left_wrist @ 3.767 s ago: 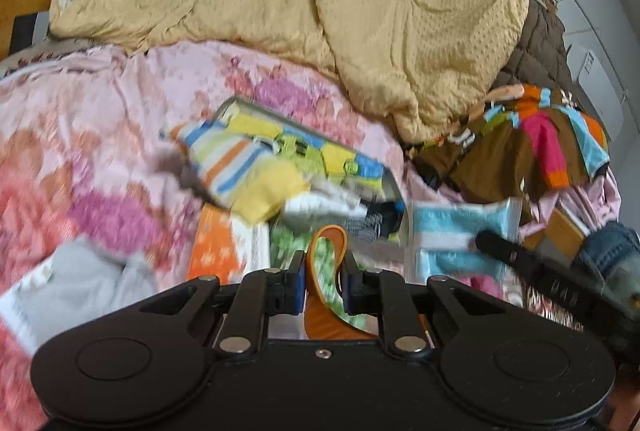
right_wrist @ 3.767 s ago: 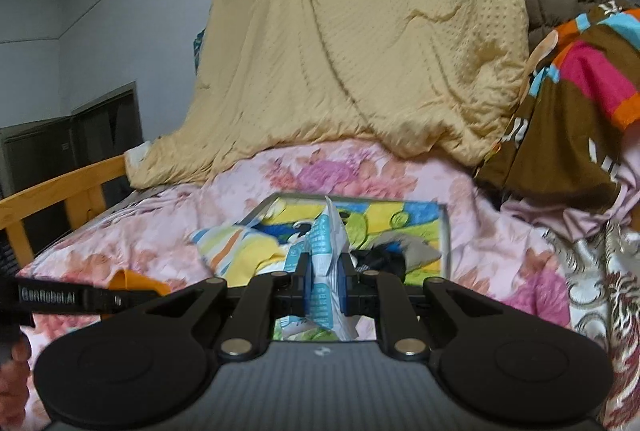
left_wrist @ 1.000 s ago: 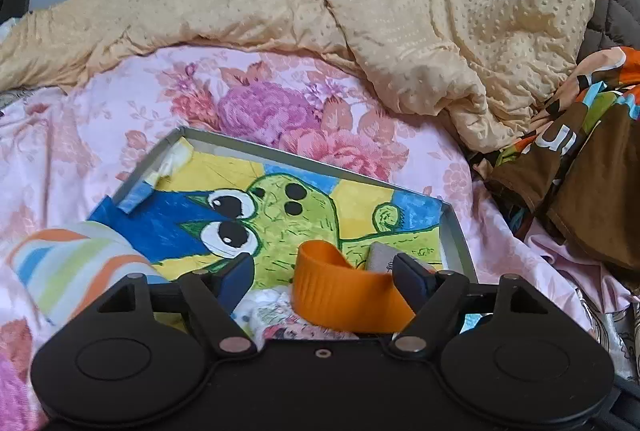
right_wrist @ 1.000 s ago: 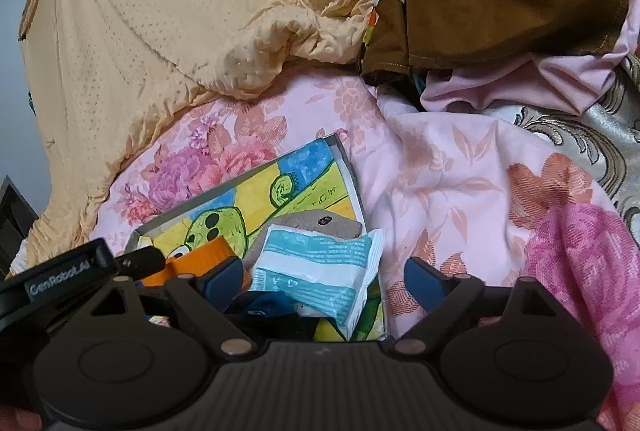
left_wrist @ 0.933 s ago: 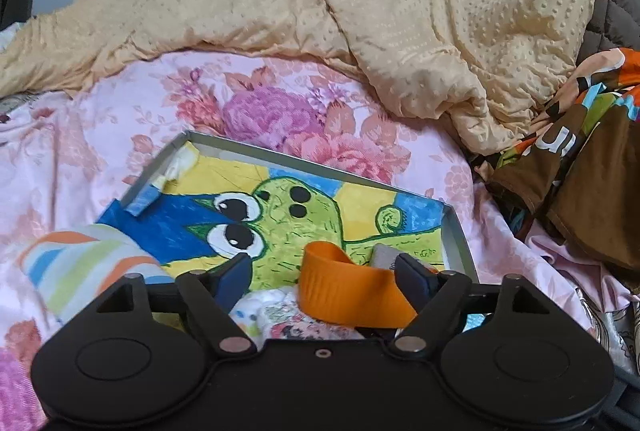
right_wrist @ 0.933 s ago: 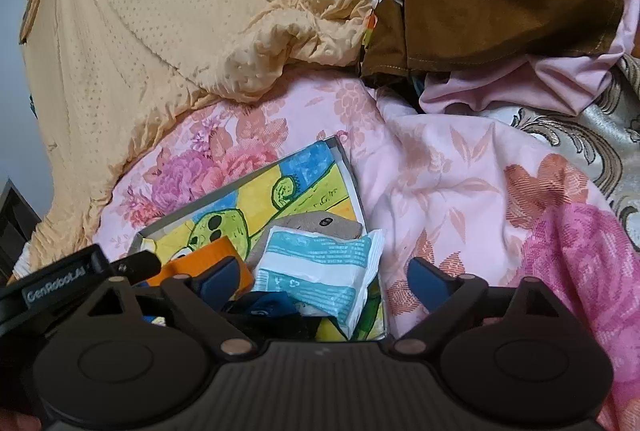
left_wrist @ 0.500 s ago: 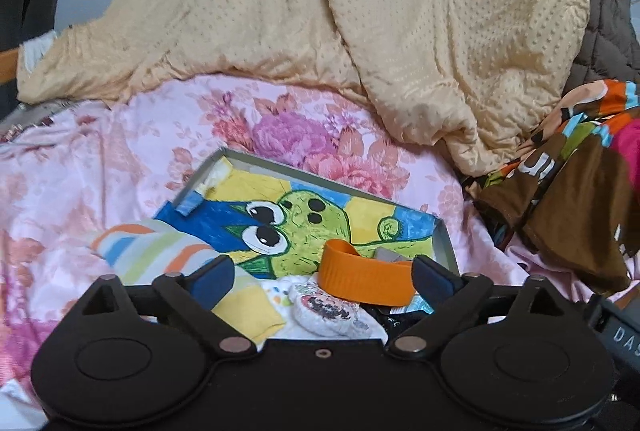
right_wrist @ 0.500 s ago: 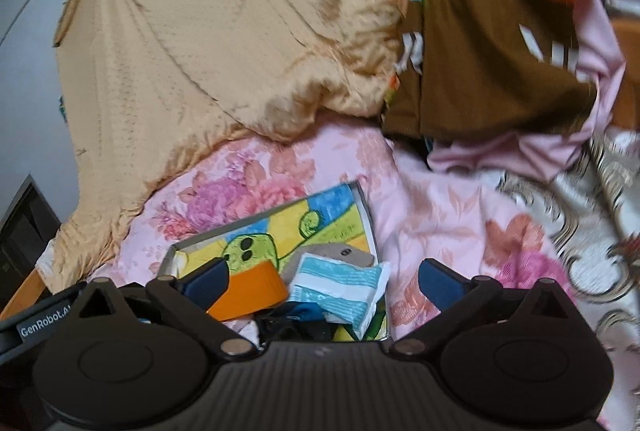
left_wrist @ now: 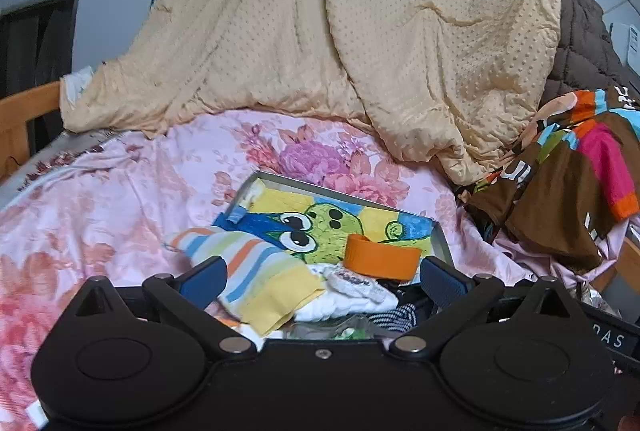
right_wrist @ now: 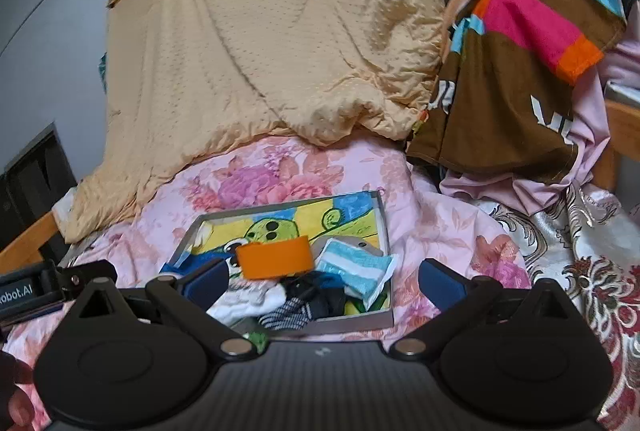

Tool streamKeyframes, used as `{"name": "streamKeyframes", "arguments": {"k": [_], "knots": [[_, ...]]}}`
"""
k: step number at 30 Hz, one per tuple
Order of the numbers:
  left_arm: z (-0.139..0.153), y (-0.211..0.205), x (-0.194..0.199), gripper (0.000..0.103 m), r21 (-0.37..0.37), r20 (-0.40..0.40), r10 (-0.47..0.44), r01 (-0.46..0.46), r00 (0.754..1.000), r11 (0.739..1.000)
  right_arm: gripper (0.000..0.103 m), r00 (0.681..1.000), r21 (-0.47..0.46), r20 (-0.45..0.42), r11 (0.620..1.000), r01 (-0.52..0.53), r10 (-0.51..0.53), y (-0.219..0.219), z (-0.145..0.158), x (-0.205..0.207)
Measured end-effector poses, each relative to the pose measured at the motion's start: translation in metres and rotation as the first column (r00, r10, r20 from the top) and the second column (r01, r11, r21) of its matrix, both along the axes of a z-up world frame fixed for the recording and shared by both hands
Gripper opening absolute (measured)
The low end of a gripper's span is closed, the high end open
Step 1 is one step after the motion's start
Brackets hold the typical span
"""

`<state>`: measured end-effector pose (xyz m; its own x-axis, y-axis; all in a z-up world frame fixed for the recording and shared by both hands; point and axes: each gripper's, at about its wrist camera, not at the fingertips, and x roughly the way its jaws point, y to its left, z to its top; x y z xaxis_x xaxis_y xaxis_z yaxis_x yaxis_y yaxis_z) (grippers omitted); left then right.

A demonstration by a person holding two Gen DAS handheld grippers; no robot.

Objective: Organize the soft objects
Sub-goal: 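Lower the orange case and packet into the tray and open both tools, then move both tools back over the remaining pile of soft items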

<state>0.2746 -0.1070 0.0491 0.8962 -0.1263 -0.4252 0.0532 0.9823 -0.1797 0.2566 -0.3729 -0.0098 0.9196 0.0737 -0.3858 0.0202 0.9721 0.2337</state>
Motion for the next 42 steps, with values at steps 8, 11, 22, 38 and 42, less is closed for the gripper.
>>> {"name": "streamKeyframes", "arguments": {"k": [8, 11, 22, 38, 42], "knots": [[-0.005, 0.014, -0.049, 0.102, 0.031, 0.029, 0.002, -0.003, 1.000, 1.000, 0.103, 0.999, -0.070, 0.022, 0.997, -0.038, 0.039, 0.022, 0.005, -0.043], [-0.010, 0.021, -0.063, 0.102, 0.035, 0.029, 0.006, -0.007, 1.000, 0.999, 0.103, 0.999, -0.097, 0.024, 0.994, -0.046, 0.049, 0.029, 0.005, -0.055], [-0.029, 0.052, -0.099, 0.102, 0.087, 0.010, 0.009, -0.010, 1.000, 0.996, 0.103, 0.997, -0.154, 0.022, 0.985, -0.076, 0.080, 0.049, 0.001, -0.092], [-0.048, 0.094, -0.131, 0.102, 0.141, -0.055, -0.017, 0.024, 0.998, 0.990, 0.103, 0.979, -0.278, -0.039, 0.939, -0.203, 0.200, 0.094, -0.011, -0.127], [-0.053, 0.099, -0.137, 0.102, 0.139, -0.092, 0.004, 0.009, 0.996, 0.990, 0.103, 0.974, -0.304, -0.067, 0.925, -0.227, 0.217, 0.103, -0.017, -0.129]]}}
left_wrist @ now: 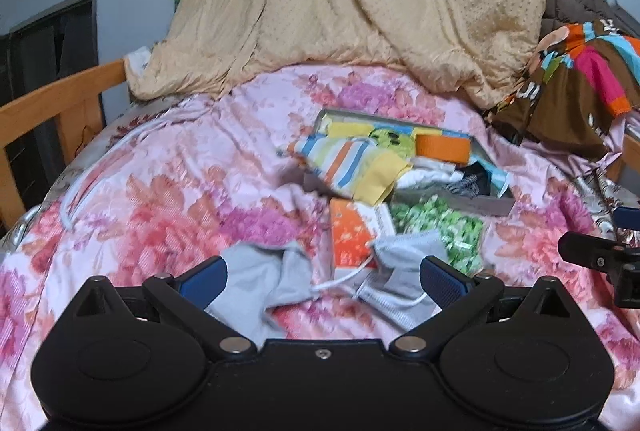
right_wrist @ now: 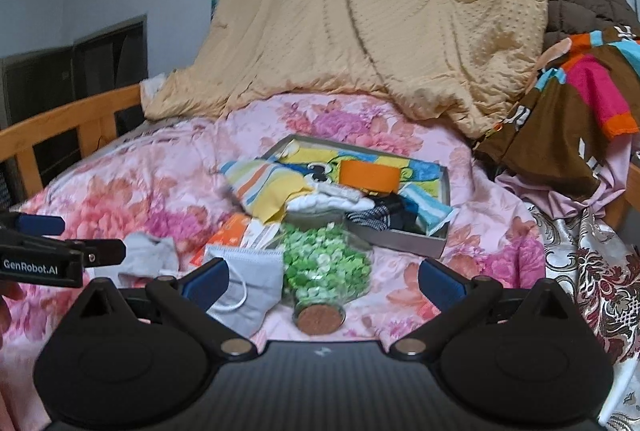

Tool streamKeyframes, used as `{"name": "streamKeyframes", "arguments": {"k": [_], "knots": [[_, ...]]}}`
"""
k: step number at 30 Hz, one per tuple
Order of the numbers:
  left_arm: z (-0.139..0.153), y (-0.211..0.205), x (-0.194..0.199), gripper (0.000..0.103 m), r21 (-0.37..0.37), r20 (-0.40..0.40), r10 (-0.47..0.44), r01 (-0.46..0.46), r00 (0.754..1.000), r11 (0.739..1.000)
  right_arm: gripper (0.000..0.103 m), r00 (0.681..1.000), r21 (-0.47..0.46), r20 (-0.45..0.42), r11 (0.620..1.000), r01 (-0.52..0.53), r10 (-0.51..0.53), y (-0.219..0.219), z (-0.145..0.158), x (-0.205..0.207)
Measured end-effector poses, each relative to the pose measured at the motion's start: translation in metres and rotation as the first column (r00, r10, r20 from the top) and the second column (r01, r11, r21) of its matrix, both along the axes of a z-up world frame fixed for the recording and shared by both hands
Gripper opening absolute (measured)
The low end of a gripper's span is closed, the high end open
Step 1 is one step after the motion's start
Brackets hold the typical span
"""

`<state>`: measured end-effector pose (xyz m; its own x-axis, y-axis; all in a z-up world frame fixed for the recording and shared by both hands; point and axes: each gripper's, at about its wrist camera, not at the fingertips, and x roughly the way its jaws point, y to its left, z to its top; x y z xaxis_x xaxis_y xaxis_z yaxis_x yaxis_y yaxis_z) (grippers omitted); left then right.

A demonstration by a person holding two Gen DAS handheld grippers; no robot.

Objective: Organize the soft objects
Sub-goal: 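Move both tools back over the remaining pile of soft items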

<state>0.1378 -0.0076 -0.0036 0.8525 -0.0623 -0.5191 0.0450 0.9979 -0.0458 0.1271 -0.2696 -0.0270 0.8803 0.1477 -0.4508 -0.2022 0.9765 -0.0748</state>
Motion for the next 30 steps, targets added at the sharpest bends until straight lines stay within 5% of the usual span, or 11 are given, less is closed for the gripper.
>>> {"name": "streamKeyframes", "arguments": {"k": [30], "knots": [[-0.021, 0.022, 0.008, 0.102, 0.148, -0.218, 0.016, 0.017, 0.976, 0.989, 0.103, 0.970, -0.163, -0.151, 0.963, -0.214, 0.190, 0.052, -0.037, 0.003]]}}
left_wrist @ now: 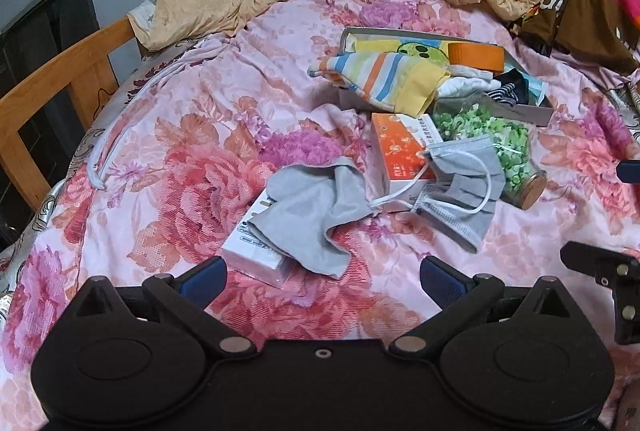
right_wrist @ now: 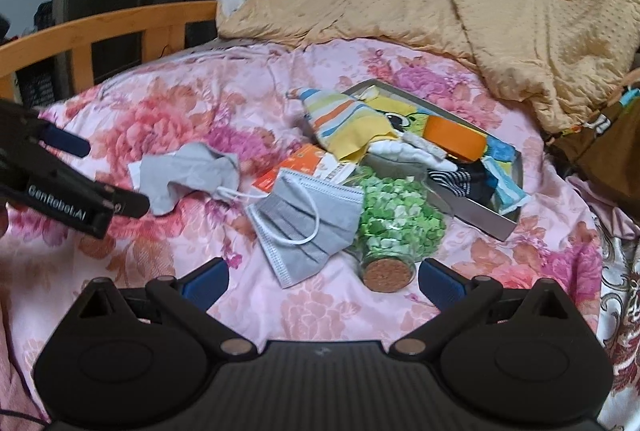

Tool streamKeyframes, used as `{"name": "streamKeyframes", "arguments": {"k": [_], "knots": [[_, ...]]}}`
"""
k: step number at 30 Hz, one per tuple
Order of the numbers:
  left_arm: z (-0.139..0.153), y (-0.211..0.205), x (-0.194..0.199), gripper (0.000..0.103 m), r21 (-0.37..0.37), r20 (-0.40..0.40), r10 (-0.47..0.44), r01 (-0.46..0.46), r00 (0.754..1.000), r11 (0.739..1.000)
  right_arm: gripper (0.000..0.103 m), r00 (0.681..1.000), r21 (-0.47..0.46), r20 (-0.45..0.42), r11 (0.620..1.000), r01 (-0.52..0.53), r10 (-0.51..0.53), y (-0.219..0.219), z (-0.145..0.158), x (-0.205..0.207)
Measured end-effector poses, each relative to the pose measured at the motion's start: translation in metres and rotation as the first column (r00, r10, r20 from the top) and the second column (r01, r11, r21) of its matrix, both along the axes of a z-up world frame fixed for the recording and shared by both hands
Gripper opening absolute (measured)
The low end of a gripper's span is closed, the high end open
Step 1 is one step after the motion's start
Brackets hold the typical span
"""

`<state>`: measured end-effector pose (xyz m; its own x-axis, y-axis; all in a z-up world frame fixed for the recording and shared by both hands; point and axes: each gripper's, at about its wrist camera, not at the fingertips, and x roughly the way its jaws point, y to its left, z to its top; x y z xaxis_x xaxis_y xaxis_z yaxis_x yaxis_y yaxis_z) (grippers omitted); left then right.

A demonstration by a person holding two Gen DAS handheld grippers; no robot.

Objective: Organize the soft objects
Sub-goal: 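Move both tools back over the remaining pile of soft items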

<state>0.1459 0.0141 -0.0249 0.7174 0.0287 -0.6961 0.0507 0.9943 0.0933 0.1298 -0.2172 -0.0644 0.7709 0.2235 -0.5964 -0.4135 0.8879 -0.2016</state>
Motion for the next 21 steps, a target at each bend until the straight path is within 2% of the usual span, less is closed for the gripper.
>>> {"name": "streamKeyframes", "arguments": {"k": [8, 15, 21], "knots": [[-0.006, 0.008, 0.008, 0.102, -0.024, -0.014, 0.039, -0.040, 0.999, 0.999, 0.103, 0.999, -0.049, -0.016, 0.998, -0.039, 0.039, 0.010, -0.011, 0.005], [-0.009, 0.021, 0.018, 0.102, -0.062, -0.035, 0.104, -0.106, 0.994, 0.992, 0.103, 0.993, -0.141, 0.032, 0.984, -0.111, 0.116, 0.024, -0.022, 0.009], [-0.018, 0.021, 0.035, 0.102, -0.033, -0.045, 0.128, -0.129, 0.991, 0.991, 0.103, 0.987, -0.154, 0.063, 0.979, -0.137, 0.148, 0.032, -0.028, 0.023]]}}
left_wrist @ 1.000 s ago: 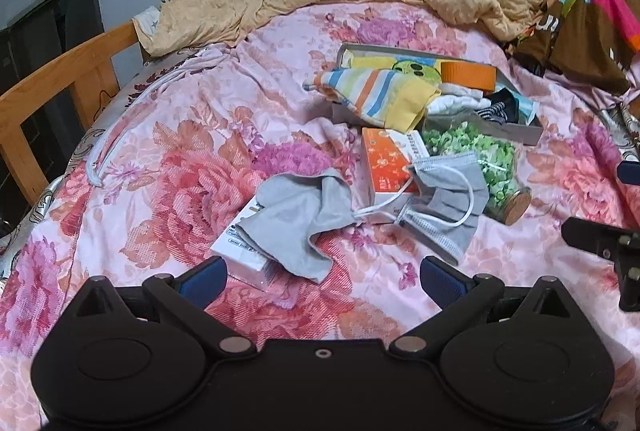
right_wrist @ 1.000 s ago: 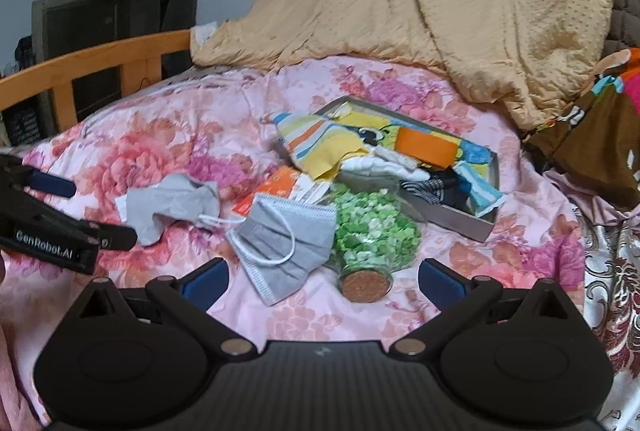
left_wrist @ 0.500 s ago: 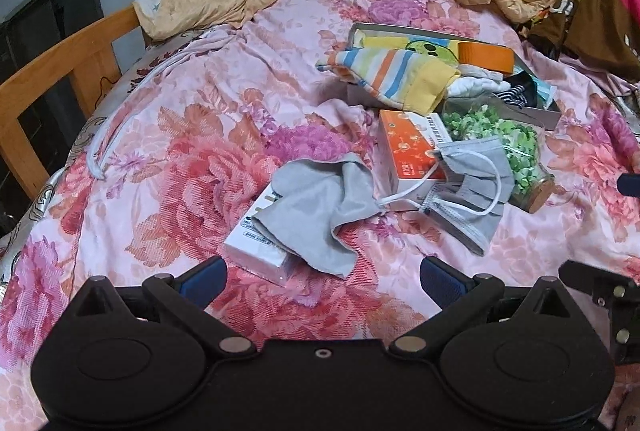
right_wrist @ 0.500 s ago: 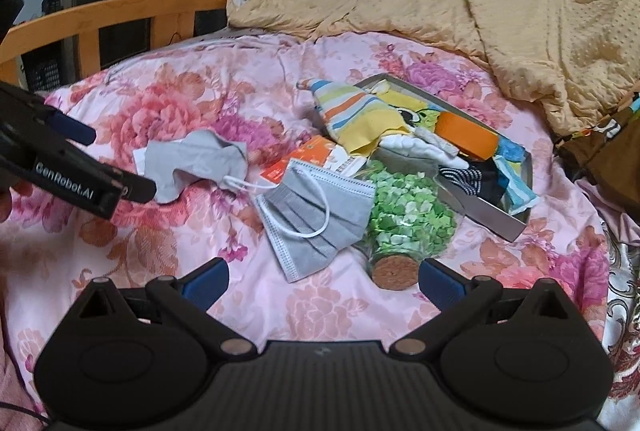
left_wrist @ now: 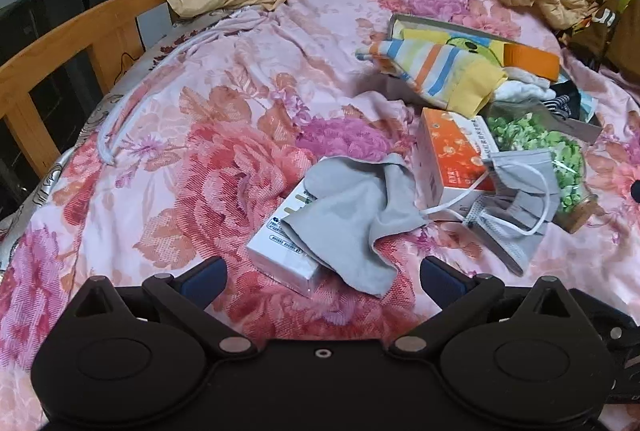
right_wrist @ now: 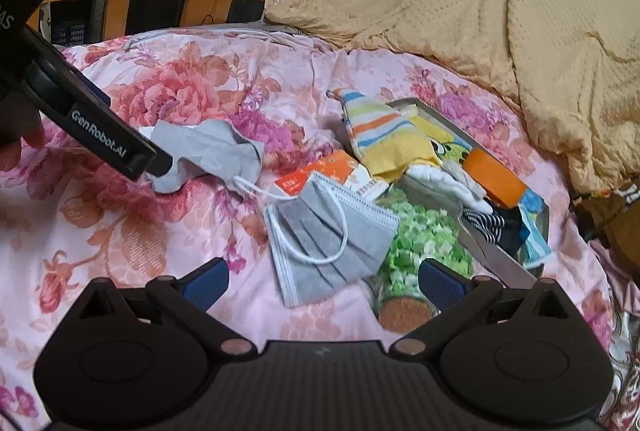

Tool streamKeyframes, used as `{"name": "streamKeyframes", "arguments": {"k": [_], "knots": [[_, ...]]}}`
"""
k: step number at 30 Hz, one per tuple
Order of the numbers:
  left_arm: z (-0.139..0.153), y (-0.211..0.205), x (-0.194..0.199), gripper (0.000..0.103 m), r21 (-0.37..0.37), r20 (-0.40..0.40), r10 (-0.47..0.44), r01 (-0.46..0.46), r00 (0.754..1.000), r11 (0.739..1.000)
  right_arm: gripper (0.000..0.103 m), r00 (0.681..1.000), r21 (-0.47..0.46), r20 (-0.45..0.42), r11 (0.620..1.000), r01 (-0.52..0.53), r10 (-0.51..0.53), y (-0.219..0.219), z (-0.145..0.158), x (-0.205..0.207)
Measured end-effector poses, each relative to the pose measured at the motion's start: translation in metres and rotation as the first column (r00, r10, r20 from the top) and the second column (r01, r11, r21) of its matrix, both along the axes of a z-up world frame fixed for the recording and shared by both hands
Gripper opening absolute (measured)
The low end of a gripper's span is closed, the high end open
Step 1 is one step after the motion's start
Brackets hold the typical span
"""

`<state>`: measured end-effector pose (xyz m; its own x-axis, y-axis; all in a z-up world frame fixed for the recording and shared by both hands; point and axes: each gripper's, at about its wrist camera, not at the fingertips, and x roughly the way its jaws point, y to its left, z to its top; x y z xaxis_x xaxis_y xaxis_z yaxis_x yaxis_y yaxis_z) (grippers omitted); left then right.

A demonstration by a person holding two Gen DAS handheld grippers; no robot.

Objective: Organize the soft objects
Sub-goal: 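Grasp the grey cloth with the left tool while the right tool grasps the grey face mask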

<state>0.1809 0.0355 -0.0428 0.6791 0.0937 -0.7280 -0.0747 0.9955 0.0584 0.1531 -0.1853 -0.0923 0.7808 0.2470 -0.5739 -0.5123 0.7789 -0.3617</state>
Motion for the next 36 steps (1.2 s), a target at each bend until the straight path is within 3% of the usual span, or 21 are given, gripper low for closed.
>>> {"name": "streamKeyframes", "arguments": {"k": [7, 13, 23, 30, 36], "knots": [[-0.003, 0.002, 0.009, 0.102, -0.046, 0.020, 0.024, -0.023, 1.000, 0.999, 0.103, 0.999, -0.008, 0.027, 1.000, 0.016, -0.016, 0.002, -0.012, 0.020], [-0.006, -0.003, 0.023, 0.102, -0.043, 0.064, -0.005, 0.008, 0.998, 0.999, 0.103, 0.999, 0.007, 0.026, 1.000, 0.029, -0.030, -0.001, -0.021, 0.032], [-0.025, 0.010, 0.049, 0.102, -0.152, 0.018, 0.065, -0.061, 0.998, 0.986, 0.103, 1.000, 0.001, 0.019, 1.000, 0.020, -0.020, 0.004, -0.036, 0.042], [-0.026, 0.004, 0.049, 0.102, -0.147, 0.029, 0.033, -0.028, 0.999, 0.989, 0.103, 1.000, -0.007, 0.022, 1.000, 0.018, -0.017, 0.005, -0.040, 0.045], [-0.026, 0.000, 0.047, 0.093, -0.154, 0.036, 0.001, 0.004, 0.999, 0.988, 0.103, 0.999, -0.025, 0.036, 1.000, 0.012, -0.011, 0.006, -0.043, 0.045]]}}
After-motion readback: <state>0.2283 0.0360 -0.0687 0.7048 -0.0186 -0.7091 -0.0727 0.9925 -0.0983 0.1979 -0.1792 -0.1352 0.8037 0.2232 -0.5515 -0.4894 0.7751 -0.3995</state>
